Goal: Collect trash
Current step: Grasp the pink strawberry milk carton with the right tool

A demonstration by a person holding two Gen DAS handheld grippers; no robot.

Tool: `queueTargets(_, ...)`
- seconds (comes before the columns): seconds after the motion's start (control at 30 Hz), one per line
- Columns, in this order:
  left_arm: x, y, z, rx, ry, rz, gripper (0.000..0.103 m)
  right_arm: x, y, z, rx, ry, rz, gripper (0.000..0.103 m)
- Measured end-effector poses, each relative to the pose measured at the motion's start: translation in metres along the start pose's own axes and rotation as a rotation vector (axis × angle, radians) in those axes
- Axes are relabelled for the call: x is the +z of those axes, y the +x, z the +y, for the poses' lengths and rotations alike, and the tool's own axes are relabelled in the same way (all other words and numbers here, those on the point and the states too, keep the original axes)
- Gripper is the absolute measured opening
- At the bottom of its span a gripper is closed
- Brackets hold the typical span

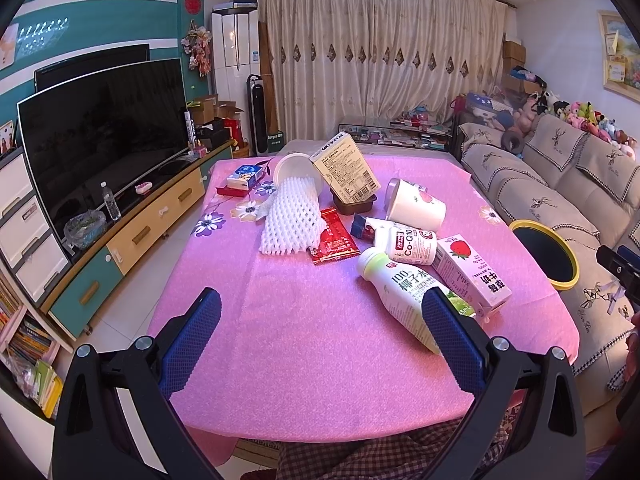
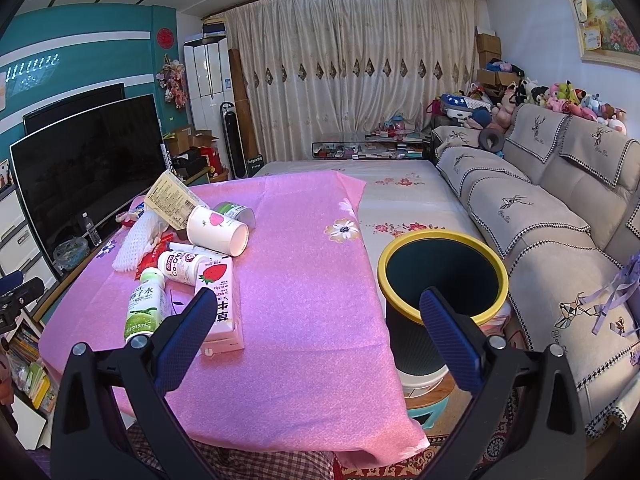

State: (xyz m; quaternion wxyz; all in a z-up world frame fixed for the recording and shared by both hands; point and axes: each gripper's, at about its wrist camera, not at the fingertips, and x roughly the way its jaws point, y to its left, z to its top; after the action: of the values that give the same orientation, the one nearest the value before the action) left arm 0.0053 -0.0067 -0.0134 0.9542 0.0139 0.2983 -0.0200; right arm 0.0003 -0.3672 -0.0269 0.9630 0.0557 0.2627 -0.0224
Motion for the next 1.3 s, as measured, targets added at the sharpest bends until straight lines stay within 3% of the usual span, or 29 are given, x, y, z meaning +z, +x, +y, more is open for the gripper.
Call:
queueTargets(0.43, -0.004, 0.007, -0.002, -0.003, 0.005, 0.018, 0.099, -0.003, 0.017, 0.005, 0.024, -0.017, 0.034, 0.097)
queueTargets(0.73, -0.003, 0.015, 0.000, -0.005, 0.002, 0.040, 0.099, -0.020, 0.066, 0.054, 0.151, -0.134, 0.124, 0.097)
queueTargets(1.0, -0.005, 0.023, 0.005, -0.002, -0.010, 0.061, 0.099, -0.040, 0.101, 0.080, 0.171, -0.183, 0.181, 0.095)
queueTargets(1.07, -0.005, 0.026, 0.005, -0.004, -0.008, 0.066, 0.099, -0.043, 0.106, 0.081, 0.170, -0.186, 0.187, 0.085)
queueTargets(1.23, -0.005, 0.032, 0.004, -0.008, -0.005, 0.079, 0.099, -0.047, 0.125, 0.083, 0.205, -0.177, 0.236, 0.075)
queueTargets(1.3, -0.005, 0.033, 0.004, -0.007, -0.007, 0.083, 0.099, -0.048, 0.129, 0.085, 0.214, -0.176, 0.247, 0.064)
